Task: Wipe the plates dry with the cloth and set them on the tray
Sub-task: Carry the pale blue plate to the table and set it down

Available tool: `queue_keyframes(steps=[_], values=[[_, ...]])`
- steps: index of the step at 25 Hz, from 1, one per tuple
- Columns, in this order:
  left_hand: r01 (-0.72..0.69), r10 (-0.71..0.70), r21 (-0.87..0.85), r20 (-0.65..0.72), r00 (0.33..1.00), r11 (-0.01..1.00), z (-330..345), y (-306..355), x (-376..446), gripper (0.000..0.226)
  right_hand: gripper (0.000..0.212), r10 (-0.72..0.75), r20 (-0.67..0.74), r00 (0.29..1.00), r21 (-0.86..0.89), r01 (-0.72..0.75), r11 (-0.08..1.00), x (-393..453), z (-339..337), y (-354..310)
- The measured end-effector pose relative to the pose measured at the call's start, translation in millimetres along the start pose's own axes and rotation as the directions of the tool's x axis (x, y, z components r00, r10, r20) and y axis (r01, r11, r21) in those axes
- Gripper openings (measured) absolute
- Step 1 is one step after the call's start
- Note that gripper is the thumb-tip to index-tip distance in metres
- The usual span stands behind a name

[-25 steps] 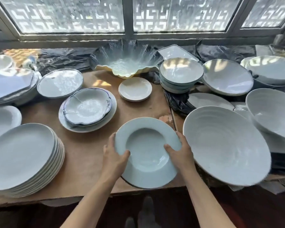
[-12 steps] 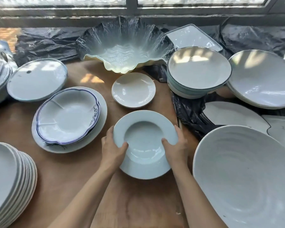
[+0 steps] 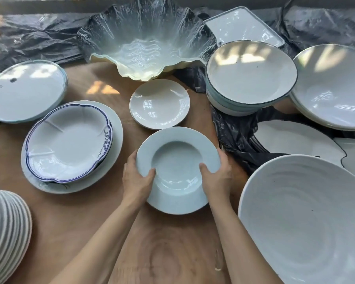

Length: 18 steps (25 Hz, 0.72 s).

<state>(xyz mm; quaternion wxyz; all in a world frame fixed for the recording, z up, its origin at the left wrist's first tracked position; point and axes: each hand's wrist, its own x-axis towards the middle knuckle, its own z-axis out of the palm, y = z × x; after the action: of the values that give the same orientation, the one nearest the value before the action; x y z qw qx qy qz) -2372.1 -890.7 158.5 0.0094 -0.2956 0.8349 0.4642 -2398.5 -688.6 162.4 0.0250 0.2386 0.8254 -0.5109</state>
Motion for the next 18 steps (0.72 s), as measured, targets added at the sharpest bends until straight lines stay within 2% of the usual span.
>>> queue_keyframes(steps=[3, 7, 12, 18], values=[[0.01, -0.013, 0.062, 0.055, 0.998, 0.998, -6.4, -2.7, 1.2, 0.08, 0.071, 0.007, 0.022, 1.0, -0.042, -0.006, 0.999, 1.5, 0.0, -4.1], [-0.046, 0.014, 0.166, 0.189, 0.982, 0.985, -24.1, -0.1, -1.5, 0.083, 0.078, -0.004, 0.063, 0.998, -0.105, 0.011, 0.994, -12.4, -3.6, -11.0], [-0.123, 0.07, 0.188, 0.265, 0.962, 0.974, -42.6, -3.0, -31.8, 0.068, 0.065, -0.038, 0.021, 0.999, -0.168, 0.041, 0.985, -62.6, -11.8, -8.9], [-0.373, 0.272, 0.196, 0.402, 0.874, 0.907, -71.9, -6.2, -78.9, 0.043, 0.05, -0.079, -0.089, 0.993, -0.059, 0.074, 0.996, -136.5, -26.9, 3.4]])
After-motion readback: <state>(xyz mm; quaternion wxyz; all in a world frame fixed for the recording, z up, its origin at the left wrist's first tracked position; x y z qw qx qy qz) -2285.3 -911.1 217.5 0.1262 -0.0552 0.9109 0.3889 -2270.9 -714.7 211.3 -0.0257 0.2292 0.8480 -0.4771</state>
